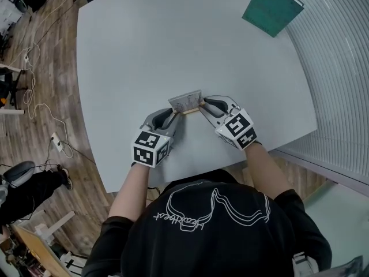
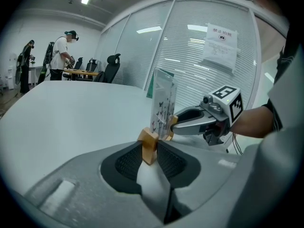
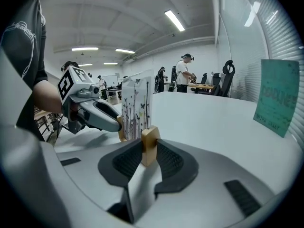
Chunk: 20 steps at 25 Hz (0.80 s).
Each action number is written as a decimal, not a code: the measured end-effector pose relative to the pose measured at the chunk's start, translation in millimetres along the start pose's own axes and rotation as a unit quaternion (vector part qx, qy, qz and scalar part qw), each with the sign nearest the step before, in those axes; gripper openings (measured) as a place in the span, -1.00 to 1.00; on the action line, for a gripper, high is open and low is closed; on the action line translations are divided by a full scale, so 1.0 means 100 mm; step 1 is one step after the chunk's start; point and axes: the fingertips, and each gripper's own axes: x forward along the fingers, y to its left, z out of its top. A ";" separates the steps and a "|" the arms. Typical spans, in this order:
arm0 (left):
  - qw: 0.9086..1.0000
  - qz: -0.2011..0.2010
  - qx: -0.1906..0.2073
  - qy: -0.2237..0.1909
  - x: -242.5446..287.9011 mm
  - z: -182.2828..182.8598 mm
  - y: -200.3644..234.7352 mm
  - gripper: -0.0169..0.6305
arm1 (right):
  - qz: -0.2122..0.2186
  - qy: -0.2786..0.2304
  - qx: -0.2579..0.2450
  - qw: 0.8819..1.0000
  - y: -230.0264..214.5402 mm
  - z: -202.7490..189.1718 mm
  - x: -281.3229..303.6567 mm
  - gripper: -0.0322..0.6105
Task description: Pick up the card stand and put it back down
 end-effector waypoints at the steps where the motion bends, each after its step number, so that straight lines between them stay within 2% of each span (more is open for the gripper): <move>1: 1.000 0.005 -0.001 -0.004 -0.02 0.02 -0.02 -0.63 | 0.002 -0.002 0.000 1.000 0.01 0.02 -0.02 -0.59; 11: 0.998 0.039 -0.017 -0.036 -0.46 0.29 -0.40 -0.63 | 0.030 -0.011 0.008 0.999 0.26 0.30 -0.49 -0.58; 16: 0.996 0.067 -0.022 -0.058 -0.78 0.38 -0.68 -0.64 | 0.029 -0.022 0.006 0.999 0.51 0.44 -0.81 -0.58; 20: 0.995 0.075 -0.021 -0.058 -1.08 0.41 -0.95 -0.64 | 0.044 -0.028 0.008 0.999 0.75 0.53 -1.10 -0.58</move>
